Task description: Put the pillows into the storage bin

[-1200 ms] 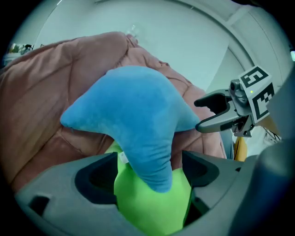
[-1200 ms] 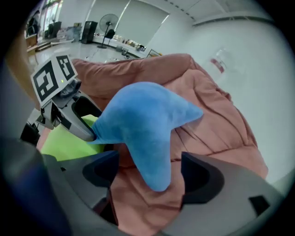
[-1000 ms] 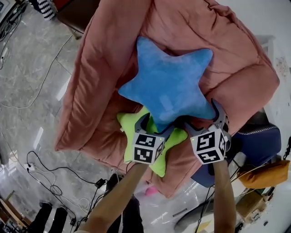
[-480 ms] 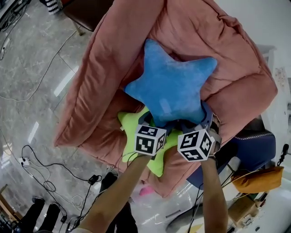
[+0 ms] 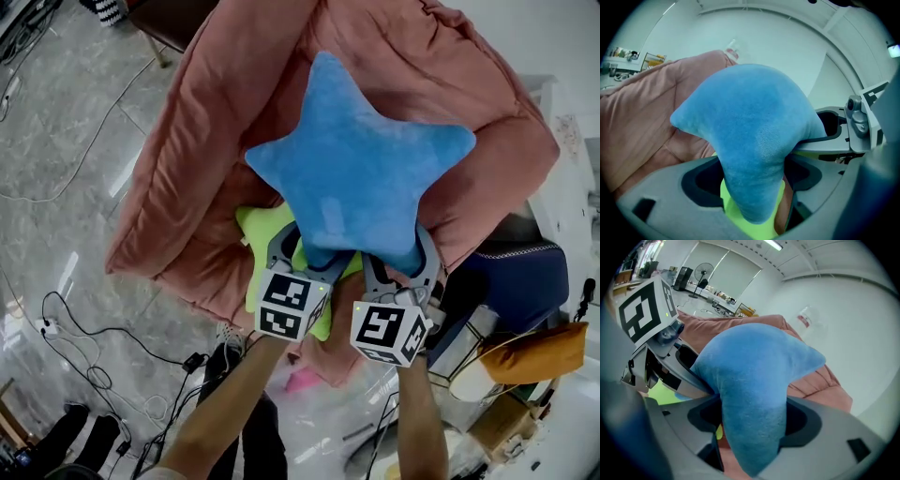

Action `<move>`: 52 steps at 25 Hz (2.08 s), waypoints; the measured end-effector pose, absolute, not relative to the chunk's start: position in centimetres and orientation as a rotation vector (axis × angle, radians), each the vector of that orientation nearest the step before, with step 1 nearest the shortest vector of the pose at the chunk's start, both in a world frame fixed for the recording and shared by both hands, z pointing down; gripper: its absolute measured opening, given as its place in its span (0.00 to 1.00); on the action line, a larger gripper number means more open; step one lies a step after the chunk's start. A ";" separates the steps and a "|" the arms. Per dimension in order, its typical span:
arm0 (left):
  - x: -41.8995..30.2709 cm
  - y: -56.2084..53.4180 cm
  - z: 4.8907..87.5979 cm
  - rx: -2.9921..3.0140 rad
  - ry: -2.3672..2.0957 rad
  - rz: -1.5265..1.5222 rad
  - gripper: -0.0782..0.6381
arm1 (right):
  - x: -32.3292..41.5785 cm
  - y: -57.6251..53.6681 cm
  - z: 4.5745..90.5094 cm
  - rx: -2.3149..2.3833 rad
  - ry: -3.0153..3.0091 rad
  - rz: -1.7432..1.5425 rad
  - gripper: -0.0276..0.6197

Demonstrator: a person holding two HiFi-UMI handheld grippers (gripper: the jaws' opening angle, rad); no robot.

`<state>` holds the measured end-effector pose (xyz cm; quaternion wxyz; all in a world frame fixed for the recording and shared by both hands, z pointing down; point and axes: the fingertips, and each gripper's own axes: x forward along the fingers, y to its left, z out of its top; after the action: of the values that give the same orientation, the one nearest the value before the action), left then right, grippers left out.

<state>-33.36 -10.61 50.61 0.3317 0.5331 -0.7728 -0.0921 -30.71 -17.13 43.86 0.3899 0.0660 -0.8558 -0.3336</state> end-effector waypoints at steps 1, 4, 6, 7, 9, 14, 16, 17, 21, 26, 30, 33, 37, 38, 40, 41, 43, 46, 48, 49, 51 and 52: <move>-32.4 -10.4 49.9 1.410 -2.030 -0.225 0.67 | -29.5 -16.9 43.3 0.186 -2.191 -0.842 0.58; -29.3 -9.9 47.7 1.462 -2.050 -0.185 0.67 | -25.9 -16.2 41.3 0.244 -2.227 -0.827 0.58; -27.0 -9.8 46.3 1.510 -2.061 -0.160 0.67 | -23.2 -16.0 40.0 0.294 -2.243 -0.829 0.58; -25.7 -9.9 45.6 1.543 -2.065 -0.143 0.67 | -21.6 -15.9 39.3 0.326 -2.251 -0.827 0.58; -22.6 -10.5 44.2 1.613 -2.063 -0.106 0.67 | -18.0 -16.2 38.0 0.389 -2.262 -0.813 0.58; -13.4 -12.8 41.5 1.757 -2.017 -0.045 0.67 | -7.9 -17.9 35.9 0.478 -2.240 -0.764 0.58; -9.4 -13.6 40.6 1.822 -1.981 -0.032 0.67 | -3.5 -18.4 35.0 0.543 -2.229 -0.739 0.58; -7.3 -13.9 40.1 1.858 -1.959 -0.023 0.67 | -1.3 -18.6 34.7 0.580 -2.225 -0.724 0.58; 0.8 -15.3 39.1 1.972 -1.882 0.023 0.67 | 7.4 -19.3 33.8 0.699 -2.211 -0.660 0.58; 10.7 -16.3 38.0 2.080 -1.791 0.037 0.67 | 17.8 -19.5 33.0 0.806 -2.167 -0.607 0.58; 18.5 -15.9 38.2 2.155 -1.707 0.046 0.67 | 25.7 -18.4 33.3 0.901 -2.132 -0.571 0.58; 23.4 -15.5 38.4 2.207 -1.646 0.077 0.67 | 31.0 -17.5 33.8 1.020 -2.137 -0.477 0.58; 29.6 -14.7 38.9 2.259 -1.589 0.147 0.67 | 37.7 -16.0 34.9 1.172 -2.134 -0.301 0.57; 31.1 -14.5 39.1 2.273 -1.572 0.172 0.67 | 39.3 -15.6 35.3 1.202 -2.130 -0.260 0.57; 34.0 -13.7 39.8 2.305 -1.526 0.229 0.67 | 42.4 -14.5 36.3 1.256 -2.118 -0.181 0.57; 35.4 -13.1 40.2 2.321 -1.497 0.261 0.67 | 43.8 -13.8 36.9 1.281 -2.109 -0.140 0.57; 37.8 -11.8 41.4 2.347 -1.430 0.329 0.67 | 46.3 -12.0 38.4 1.330 -2.087 -0.050 0.57; 40.8 -9.9 43.7 2.364 -1.327 0.422 0.67 | 49.5 -9.6 41.0 1.369 -2.051 0.088 0.57; 42.6 -8.6 45.5 2.359 -1.265 0.458 0.67 | 51.4 -8.0 42.9 1.374 -2.025 0.176 0.57; 43.5 -7.7 46.6 2.347 -1.231 0.476 0.67 | 52.2 -7.1 44.0 1.375 -2.013 0.219 0.57; 44.8 -5.6 48.9 2.311 -1.161 0.534 0.67 | 53.5 -5.0 46.4 1.377 -1.990 0.331 0.57; 45.3 -4.6 50.0 2.295 -1.131 0.575 0.67 | 54.1 -3.8 47.7 1.378 -1.976 0.405 0.57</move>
<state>45.26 -4.55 50.04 0.2570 0.8458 -0.4168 0.2118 54.05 -3.80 47.73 0.3421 0.5301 -0.7601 0.1558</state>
